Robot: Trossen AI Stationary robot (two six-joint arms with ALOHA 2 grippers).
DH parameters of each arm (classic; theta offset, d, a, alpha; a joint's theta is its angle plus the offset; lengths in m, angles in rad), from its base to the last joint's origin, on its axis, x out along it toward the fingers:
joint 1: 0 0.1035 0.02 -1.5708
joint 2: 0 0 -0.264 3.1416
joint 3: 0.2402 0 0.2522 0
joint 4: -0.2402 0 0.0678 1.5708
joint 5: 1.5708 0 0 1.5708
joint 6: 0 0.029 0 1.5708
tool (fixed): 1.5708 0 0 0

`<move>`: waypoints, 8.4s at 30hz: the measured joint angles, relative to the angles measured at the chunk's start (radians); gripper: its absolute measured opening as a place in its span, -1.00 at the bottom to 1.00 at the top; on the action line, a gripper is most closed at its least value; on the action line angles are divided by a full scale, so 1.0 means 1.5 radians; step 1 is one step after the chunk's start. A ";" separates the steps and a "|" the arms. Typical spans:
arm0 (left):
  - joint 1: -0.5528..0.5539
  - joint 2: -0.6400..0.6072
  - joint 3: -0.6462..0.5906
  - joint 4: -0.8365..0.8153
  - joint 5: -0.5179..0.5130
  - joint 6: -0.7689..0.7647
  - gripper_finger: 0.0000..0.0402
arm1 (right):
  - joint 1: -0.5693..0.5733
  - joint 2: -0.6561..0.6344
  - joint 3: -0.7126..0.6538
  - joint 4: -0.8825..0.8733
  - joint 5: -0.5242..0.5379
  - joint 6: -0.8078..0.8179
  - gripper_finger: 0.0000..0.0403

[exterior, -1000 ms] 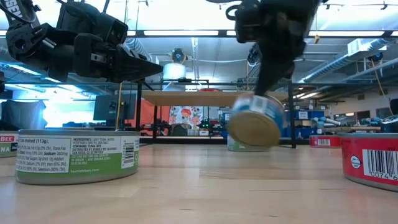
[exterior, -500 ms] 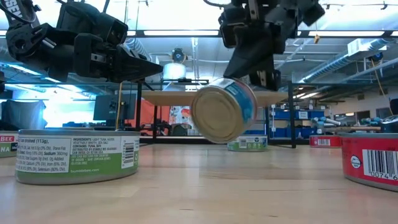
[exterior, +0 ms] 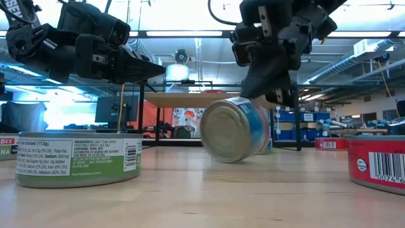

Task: Stack canned seafood by type on shelf
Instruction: Put the blue and pink tuna can on the shelf, then adjust the blue and pink tuna can

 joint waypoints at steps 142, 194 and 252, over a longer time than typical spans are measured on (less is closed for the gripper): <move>0.000 0.000 0.000 -0.008 -0.005 -0.001 -0.96 | -0.062 0.196 0.619 -0.854 0.925 -0.565 0.02; 0.000 0.000 0.000 -0.015 -0.005 -0.001 -0.96 | -0.324 0.197 0.504 -0.617 0.732 -0.829 0.46; 0.089 0.000 0.002 -0.005 -0.184 -0.088 -0.96 | -0.177 0.061 0.330 -0.169 0.366 -0.519 -0.93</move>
